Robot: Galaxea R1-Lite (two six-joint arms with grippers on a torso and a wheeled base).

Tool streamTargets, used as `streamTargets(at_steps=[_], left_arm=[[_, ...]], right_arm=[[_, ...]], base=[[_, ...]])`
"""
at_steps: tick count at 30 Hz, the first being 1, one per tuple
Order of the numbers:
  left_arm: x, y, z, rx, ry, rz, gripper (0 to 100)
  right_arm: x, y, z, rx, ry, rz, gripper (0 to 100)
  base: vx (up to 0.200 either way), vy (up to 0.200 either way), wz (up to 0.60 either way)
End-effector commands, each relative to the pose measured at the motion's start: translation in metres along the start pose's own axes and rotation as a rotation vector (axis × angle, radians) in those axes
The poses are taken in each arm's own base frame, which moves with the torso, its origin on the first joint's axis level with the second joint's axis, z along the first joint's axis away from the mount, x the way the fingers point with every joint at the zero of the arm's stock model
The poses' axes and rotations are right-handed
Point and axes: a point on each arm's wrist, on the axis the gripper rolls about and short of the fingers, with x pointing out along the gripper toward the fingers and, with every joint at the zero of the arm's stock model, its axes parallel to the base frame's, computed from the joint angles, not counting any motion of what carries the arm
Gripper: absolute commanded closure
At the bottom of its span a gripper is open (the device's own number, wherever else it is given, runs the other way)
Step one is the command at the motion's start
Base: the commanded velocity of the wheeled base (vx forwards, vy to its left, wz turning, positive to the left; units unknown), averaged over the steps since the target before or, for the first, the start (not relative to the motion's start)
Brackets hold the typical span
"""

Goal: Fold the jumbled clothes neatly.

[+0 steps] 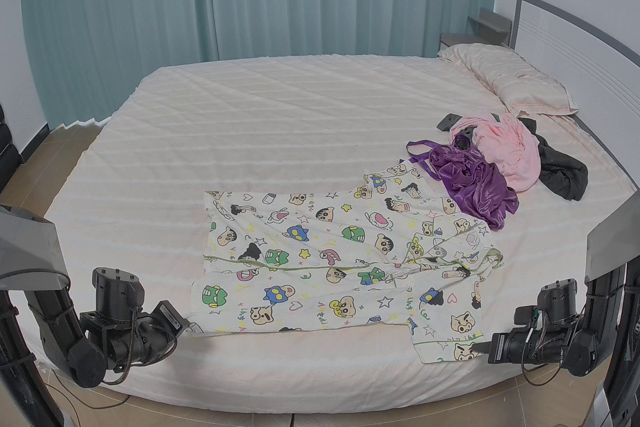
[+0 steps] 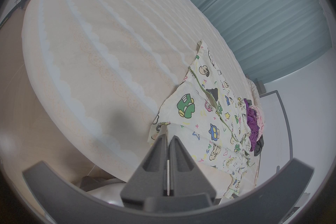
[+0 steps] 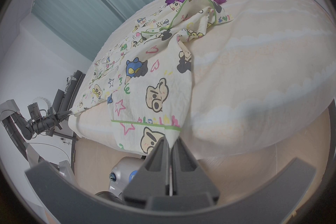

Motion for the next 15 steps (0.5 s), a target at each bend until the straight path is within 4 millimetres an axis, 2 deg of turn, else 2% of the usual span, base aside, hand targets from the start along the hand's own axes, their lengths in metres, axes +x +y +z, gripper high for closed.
streamTargets(at_steps=[1,7,11,15], left_arm=[[-0.002,0.0,0.0,0.0,-0.002,-0.002,100],[-0.009,-0.002,0.001,0.002,-0.013,-0.022,100],[-0.028,-0.003,0.001,0.004,-0.035,-0.059,100],[-0.039,-0.005,0.0,0.03,-0.052,-0.083,100]], right_arm=[[-0.005,-0.002,-0.003,0.01,0.002,-0.009,100],[-0.017,-0.004,0.002,0.03,-0.031,-0.025,100],[-0.034,0.001,0.002,0.05,-0.001,-0.037,100],[-0.046,0.006,0.001,0.046,0.004,-0.041,100]], base=[[0.0,0.0,0.0],[0.0,0.0,0.0],[0.0,0.0,0.0],[0.0,0.0,0.0]])
